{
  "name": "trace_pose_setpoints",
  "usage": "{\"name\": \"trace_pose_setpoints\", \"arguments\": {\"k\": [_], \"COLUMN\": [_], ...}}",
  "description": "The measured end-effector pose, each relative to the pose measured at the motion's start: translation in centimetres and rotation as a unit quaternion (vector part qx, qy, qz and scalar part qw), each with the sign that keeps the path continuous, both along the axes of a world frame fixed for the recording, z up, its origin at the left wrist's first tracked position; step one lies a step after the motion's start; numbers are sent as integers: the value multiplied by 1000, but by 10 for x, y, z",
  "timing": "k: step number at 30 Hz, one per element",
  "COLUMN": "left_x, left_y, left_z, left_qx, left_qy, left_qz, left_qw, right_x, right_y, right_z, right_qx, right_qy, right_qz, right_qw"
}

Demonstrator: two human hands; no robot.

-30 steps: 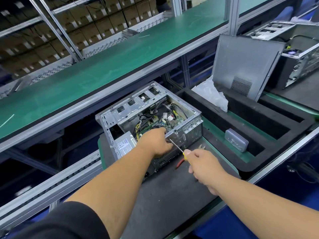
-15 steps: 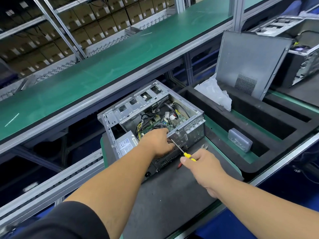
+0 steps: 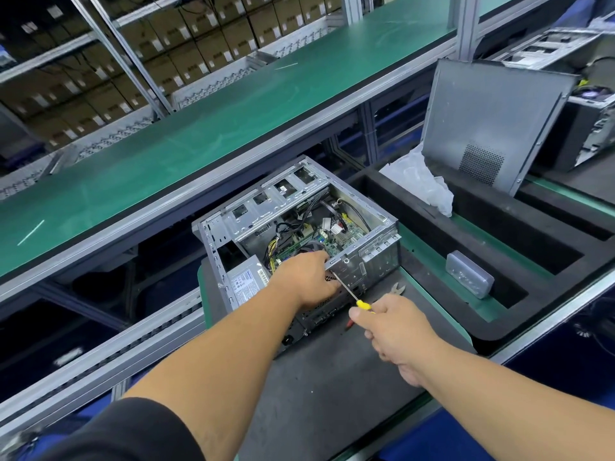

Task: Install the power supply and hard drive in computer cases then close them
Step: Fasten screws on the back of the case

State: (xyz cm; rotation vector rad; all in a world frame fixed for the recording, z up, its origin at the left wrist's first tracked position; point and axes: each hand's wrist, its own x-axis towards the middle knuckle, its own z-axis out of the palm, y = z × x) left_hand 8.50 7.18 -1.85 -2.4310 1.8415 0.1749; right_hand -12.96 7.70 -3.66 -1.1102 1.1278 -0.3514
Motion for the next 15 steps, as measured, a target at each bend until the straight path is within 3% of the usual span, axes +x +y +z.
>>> {"name": "trace_pose_setpoints", "arguments": {"k": [8,10,12,14,15], "left_x": [-1,-2,-2,-2,-2], "left_y": [3,3,3,3,3], "left_z": [2,2,3,2,2], "left_qx": [0,-2,-4,-5,-5], "left_qy": [-7,-2,3,0,-2], "left_qz": [-12,-8,-1,2,1], "left_qw": [1000,1000,1000,1000,1000], "right_x": [-7,-9,-11,-9,-8], "right_y": [-7,-6,-6,-5,-5], "right_z": [3,6,4,2,3], "right_qx": [25,-91,-236,-299,-284], "right_qy": [5,74,136,132,114], "right_qz": [79,103,105,89,86], "right_qw": [997,988,956,941,948]}}
